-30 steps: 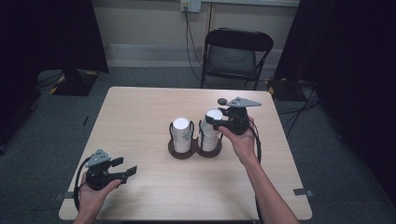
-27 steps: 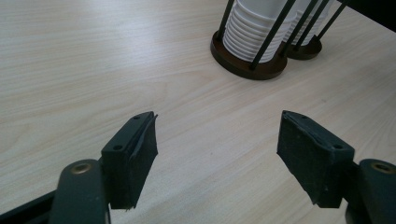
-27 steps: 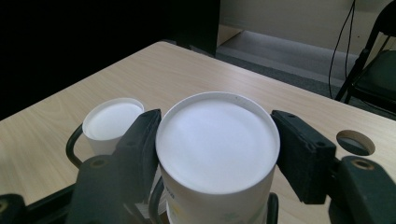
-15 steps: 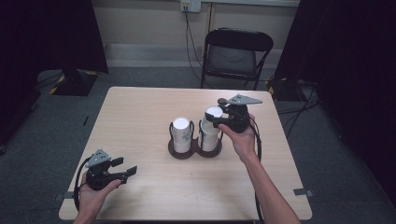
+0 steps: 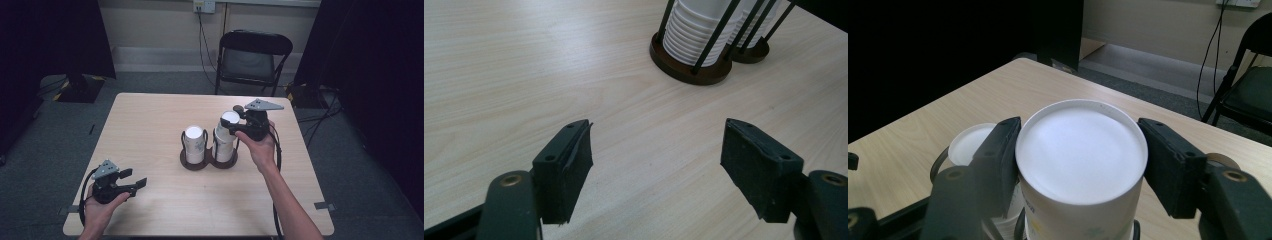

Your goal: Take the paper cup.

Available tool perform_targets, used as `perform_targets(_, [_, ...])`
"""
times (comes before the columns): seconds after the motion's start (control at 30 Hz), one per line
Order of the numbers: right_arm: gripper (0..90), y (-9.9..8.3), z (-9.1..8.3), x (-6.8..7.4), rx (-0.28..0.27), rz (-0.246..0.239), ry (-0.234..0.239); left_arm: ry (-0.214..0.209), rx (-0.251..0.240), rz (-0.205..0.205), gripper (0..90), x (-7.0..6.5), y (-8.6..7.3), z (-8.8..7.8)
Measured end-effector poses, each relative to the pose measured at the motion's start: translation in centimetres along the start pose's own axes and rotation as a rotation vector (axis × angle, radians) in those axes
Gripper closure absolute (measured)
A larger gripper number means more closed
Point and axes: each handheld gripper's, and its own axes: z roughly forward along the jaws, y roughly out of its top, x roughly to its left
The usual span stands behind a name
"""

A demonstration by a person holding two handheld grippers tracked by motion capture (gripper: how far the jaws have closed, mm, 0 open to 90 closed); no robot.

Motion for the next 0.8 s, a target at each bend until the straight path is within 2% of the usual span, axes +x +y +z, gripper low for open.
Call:
perform_targets(0.13, [36.5,0.0,-0.2,0.0,0.0,0.013,0.004,0.004,0.001,0.003,28.4,-0.1,0.0,0.0])
perform_targets(0.27, [36.5,0.1,-0.7,0.0,-0.02,0.033,0.022,0.01,0.002,0.001,29.1,-0.2,0.1,0.2])
perform_targets(0.53, [36.5,0.3,-1.6,0.4,-0.054,0.045,0.052,0.009,-0.006,0.006,31.1,-0.6,0.4,0.3])
perform_targets(0.57, [36.5,0.3,-1.8,0.4,-0.06,0.068,0.07,0.008,-0.008,0.006,31.2,-0.7,0.4,0.3])
perform_targets(0.63, [36.5,0.2,-1.9,0.3,-0.057,0.075,0.074,0.0,-0.011,0.005,31.3,-0.9,0.5,0.2])
perform_targets(0.67, [36.5,0.0,-2.1,0.4,-0.051,0.087,0.07,-0.004,-0.011,0.018,31.6,-1.0,0.6,0.1])
perform_targets(0.77, [36.5,-0.2,-2.5,0.4,-0.062,0.102,0.089,-0.015,-0.018,0.018,31.6,-1.1,0.7,0.1])
perform_targets(0.8, [36.6,-0.5,-2.9,0.5,-0.071,0.12,0.105,-0.012,-0.019,0.025,31.6,-1.2,0.8,0.1])
